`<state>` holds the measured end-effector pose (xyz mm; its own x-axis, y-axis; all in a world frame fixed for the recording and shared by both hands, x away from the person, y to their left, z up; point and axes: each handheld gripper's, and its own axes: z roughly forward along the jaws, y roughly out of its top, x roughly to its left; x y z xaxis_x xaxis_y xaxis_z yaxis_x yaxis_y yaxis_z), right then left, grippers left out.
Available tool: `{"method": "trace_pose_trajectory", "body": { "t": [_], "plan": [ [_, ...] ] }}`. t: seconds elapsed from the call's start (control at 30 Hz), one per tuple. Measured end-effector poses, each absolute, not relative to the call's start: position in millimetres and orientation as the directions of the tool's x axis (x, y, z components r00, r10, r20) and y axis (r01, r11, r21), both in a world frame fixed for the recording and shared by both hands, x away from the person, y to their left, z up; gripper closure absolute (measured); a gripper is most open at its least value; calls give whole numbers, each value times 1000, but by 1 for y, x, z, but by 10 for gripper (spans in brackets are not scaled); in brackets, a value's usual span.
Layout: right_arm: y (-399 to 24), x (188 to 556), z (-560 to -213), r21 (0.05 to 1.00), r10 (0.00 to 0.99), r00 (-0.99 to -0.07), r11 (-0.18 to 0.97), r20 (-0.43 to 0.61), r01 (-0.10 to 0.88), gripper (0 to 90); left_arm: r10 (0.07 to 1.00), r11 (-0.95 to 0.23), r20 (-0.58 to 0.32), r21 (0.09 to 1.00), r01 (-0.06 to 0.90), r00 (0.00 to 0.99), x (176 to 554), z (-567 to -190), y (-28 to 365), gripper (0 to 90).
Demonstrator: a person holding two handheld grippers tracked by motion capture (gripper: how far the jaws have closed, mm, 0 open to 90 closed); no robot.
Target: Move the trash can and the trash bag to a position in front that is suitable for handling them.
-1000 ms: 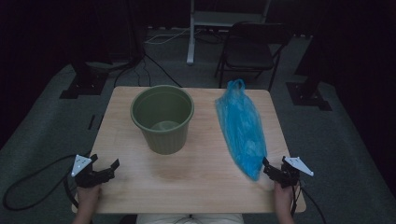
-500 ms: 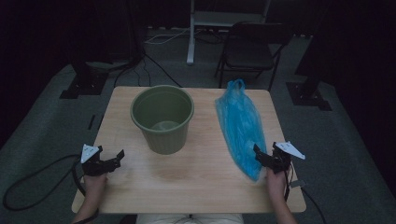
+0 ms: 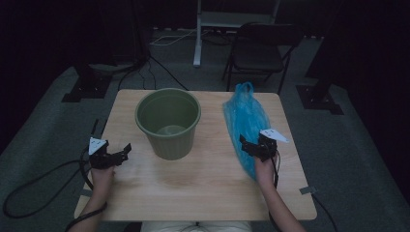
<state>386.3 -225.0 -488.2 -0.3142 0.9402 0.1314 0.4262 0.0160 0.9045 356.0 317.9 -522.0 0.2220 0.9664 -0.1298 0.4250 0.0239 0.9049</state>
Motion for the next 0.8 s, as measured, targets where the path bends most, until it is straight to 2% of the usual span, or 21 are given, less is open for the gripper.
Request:
{"method": "trace_pose_trajectory", "body": {
  "t": [0.4, 0.57, 0.8],
  "plan": [
    [-170, 425, -492, 892, 915, -379, 48, 141, 448, 118, 968, 56, -155, 901, 431, 198, 388, -523, 308, 1],
    [-147, 446, -498, 884, 913, -393, 91, 111, 459, 118, 972, 34, -131, 900, 435, 194, 403, -523, 303, 1],
    [-124, 466, -500, 871, 897, -411, 65, 163, 488, 118, 974, 12, -109, 900, 435, 199, 417, -522, 287, 1]
  ]
}}
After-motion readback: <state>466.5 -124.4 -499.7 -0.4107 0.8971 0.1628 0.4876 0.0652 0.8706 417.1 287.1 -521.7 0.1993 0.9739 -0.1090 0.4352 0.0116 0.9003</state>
